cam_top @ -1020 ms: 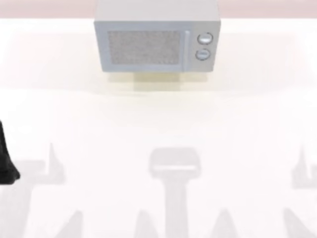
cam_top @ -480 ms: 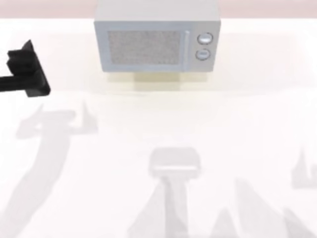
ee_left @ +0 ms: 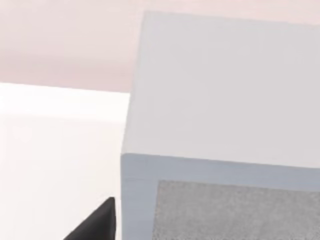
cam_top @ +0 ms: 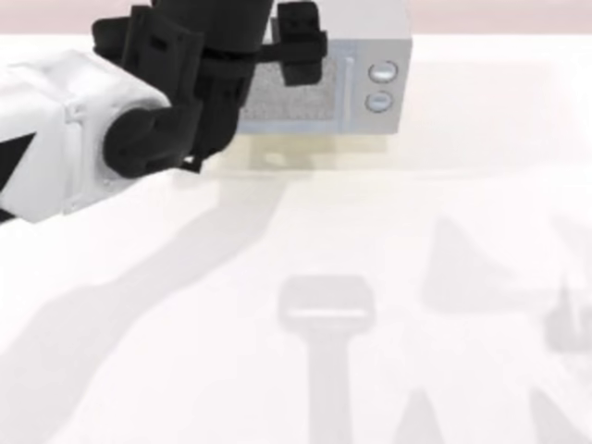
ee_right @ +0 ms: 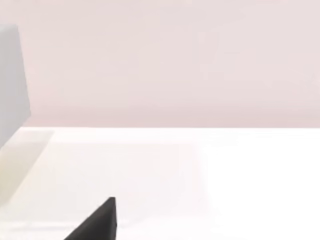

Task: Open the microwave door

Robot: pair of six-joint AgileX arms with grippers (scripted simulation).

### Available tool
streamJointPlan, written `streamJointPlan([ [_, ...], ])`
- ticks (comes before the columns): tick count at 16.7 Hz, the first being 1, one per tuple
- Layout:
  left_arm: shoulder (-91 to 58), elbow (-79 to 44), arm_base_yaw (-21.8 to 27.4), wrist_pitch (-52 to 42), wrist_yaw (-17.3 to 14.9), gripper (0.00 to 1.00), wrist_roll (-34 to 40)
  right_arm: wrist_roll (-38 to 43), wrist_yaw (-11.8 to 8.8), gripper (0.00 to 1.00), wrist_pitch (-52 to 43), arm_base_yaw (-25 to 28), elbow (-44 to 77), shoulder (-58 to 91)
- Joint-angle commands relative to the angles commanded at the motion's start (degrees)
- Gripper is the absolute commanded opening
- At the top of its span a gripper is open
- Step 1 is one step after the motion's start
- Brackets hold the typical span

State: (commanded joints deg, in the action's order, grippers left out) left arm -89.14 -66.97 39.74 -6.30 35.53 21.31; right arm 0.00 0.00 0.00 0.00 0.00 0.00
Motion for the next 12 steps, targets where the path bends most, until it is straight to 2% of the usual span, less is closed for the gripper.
streamJointPlan([
  [3,-12.89,-9.13,5.4,-0.79,4.79,1.0,2.93,0.0,0.0,1.0,0.0,0.0,0.0,0.0],
  [6,-20.81,-15.05,8.98,-1.19,7.77,1.0,4.8,0.0,0.0,1.0,0.0,0.0,0.0,0.0],
  [12,-23.25,-16.95,10.17,-1.29,8.69,1.0,5.4,0.0,0.0,1.0,0.0,0.0,0.0,0.0],
])
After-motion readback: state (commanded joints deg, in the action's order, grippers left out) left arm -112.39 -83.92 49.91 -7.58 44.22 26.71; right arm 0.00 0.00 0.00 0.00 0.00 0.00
